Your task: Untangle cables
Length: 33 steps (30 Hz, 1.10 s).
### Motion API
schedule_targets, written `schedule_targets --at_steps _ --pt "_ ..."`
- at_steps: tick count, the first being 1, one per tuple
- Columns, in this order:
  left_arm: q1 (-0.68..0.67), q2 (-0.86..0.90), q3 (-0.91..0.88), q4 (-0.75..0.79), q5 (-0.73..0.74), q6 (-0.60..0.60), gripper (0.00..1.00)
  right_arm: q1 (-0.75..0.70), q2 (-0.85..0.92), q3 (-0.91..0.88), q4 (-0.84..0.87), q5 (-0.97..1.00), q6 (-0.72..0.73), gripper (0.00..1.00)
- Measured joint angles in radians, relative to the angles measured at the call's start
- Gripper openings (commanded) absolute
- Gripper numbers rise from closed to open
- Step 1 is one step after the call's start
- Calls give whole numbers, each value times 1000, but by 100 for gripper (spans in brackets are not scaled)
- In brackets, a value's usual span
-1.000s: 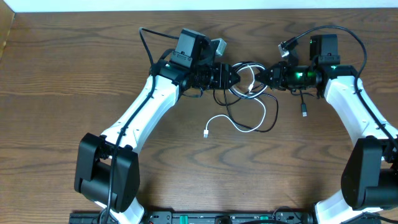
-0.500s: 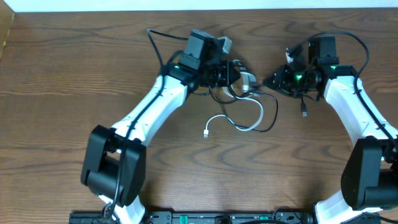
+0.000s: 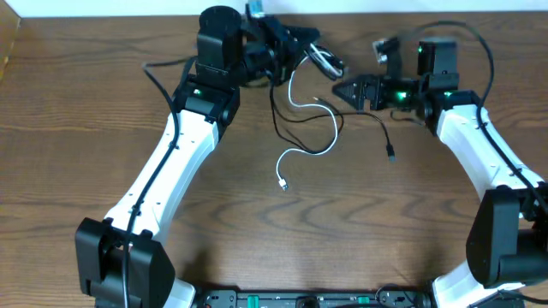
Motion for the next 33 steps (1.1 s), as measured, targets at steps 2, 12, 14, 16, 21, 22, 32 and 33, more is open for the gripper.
schedule_targets --at_steps 2,12,14,16,21,22,32,33 --pt "0 0 0 52 -27 -238 7 33 23 -2 109 -85 -2 80" --pt "1 0 0 226 -106 -493 8 226 155 -8 637 -232 256 72" --pt "1 0 0 230 -125 -493 8 225 155 -8 639 -235 282 73" --pt "1 0 0 274 -146 -493 7 225 155 -8 653 -235 306 72" --pt "1 0 0 338 -183 -493 8 223 155 -7 631 -199 358 68" --pt "1 0 0 338 -187 -493 7 218 155 -7 608 -195 363 73" --pt "29 -1 0 441 -292 -493 8 122 253 -3 835 -372 274 92" --pt "29 -1 0 451 -294 -493 7 136 285 -1 921 -374 282 92"
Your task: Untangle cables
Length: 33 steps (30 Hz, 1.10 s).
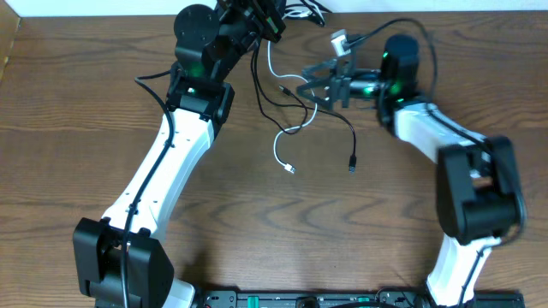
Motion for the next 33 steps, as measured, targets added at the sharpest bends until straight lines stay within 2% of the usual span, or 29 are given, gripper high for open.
schedule_targets --at_steps 3,7,9,10,14,15,16,20,22,23,24,25,26,28,29,32,33 --pt "0 0 0 24 -2 0 7 70 80 -3 225 5 64 93" --pt "0 0 0 23 -1 0 7 123 83 -3 275 64 97 93" --pt "-7 0 0 24 -1 0 7 135 83 -3 280 112 100 88" --pt "-13 0 0 24 -1 0 8 144 83 -3 280 151 105 80" --pt "-60 0 0 24 -1 0 7 183 83 -3 280 244 111 16" --pt "-63 0 0 24 -1 0 7 203 83 -1 239 262 114 7" --pt "-61 0 0 23 -1 0 7 212 84 -1 219 264 118 3" --pt "-14 0 0 72 -1 0 7 193 83 10 40 192 113 1" --pt "33 0 0 93 -1 0 8 150 85 16 -142 137 84 1" --pt "54 0 0 92 -1 0 8 122 82 18 -290 124 59 1" --pt "79 0 0 92 -1 0 8 72 82 23 -522 126 -1 1" --pt "96 0 0 91 -1 0 7 56 82 18 -590 125 -27 1" --pt "110 0 0 90 0 0 8 10 83 20 -765 135 -98 1" --pt "149 0 0 67 5 0 7 -51 82 22 -922 178 -202 1" --pt "166 0 0 28 22 26 7 -58 82 20 -941 192 -214 1" --pt "197 -2 11 -225 98 281 7 -106 79 18 -979 246 -244 1" --pt "201 -3 10 -390 141 463 7 -112 77 18 -983 253 -248 2"
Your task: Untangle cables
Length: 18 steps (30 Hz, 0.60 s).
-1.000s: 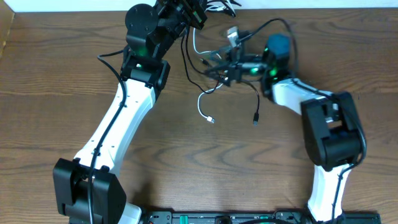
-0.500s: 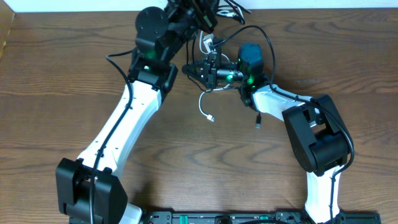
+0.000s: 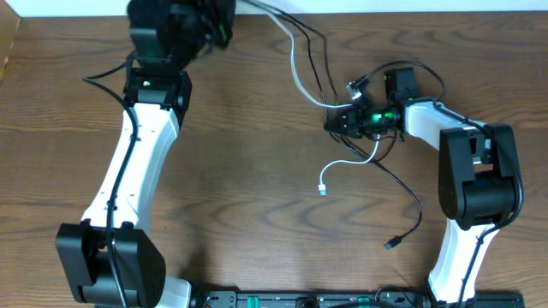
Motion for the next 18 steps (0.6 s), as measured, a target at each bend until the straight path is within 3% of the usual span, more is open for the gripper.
schedule_targets --at_steps 3,8,9,10,12,14,18 --pt "-4 -2 8 -485 5 402 8 1 -59 -5 -47 39 -15 1" --pt "-4 -1 -3 -807 -30 907 8 21 -258 -1 -242 227 -83 7" --pt "-4 -1 -2 -863 -34 975 8 25 -274 -1 -286 259 -89 13" --pt "-4 -1 -1 -923 -48 1027 10 27 -290 -1 -342 307 -102 32" --pt "-5 -1 -2 -998 -86 1112 45 29 -325 -2 -421 379 -146 54" --pt "-5 -1 -2 -1050 -138 1158 57 31 -339 -2 -447 403 -171 58" --pt "-10 -1 -2 -1093 -177 1233 61 31 -361 -3 -452 403 -192 80"
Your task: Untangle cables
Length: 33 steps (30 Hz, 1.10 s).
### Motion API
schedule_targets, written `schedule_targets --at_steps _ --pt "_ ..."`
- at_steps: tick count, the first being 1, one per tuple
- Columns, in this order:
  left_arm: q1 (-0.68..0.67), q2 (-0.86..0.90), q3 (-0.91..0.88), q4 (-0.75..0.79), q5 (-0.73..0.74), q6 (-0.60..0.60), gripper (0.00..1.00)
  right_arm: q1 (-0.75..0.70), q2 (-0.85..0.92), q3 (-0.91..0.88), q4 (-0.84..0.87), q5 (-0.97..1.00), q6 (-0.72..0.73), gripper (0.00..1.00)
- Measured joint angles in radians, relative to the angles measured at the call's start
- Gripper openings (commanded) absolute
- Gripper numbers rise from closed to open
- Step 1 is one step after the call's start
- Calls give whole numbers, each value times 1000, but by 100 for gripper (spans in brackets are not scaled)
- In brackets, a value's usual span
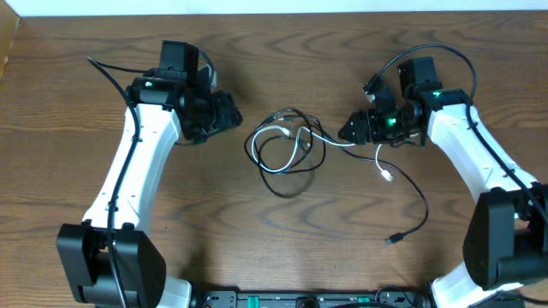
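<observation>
A black cable and a white cable lie looped together in a loose coil at the table's middle. From the coil the white cable runs right to my right gripper, which looks shut on the cables. Past the gripper, the white cable's plug rests on the table. The black cable trails down to its plug at the lower right. My left gripper sits left of the coil, apart from it, and holds nothing; its jaws look open.
The wooden table has a pale wall edge along the back. The arm bases and a black rail stand at the front edge. Each arm's own black supply cable loops beside its wrist.
The left gripper has let go of the cables and come down from the back edge to the left of the coil. The cables now lie in a coil at the middle. The right gripper sits slightly higher.
First the left gripper held the bundle at the back centre, with the right gripper close on its right. Then both were nearer the back edge with the cables hanging between them. Then the left was far back left, the cables stretched out. Now the coil lies released.
</observation>
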Motion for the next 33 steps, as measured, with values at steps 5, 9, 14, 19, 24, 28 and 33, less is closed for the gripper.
schedule_targets --at_steps 5,9,14,19,24,28,33 --pt "-58 0 0 3 17 159 62 6 -63 0 50 -22 -1 94" --pt "-96 0 0 85 141 249 66 6 -64 0 122 -12 100 95" --pt "-260 18 -1 287 176 247 68 -71 -64 0 125 145 229 95" --pt "-370 172 -1 296 178 213 68 -200 -64 0 110 180 242 95" --pt "-431 256 -1 273 179 191 35 -206 -64 0 85 184 217 92" --pt "-433 256 -1 276 178 178 7 -206 -64 0 77 184 213 91" --pt "-433 256 -1 308 158 114 7 -204 -64 0 71 185 213 90"
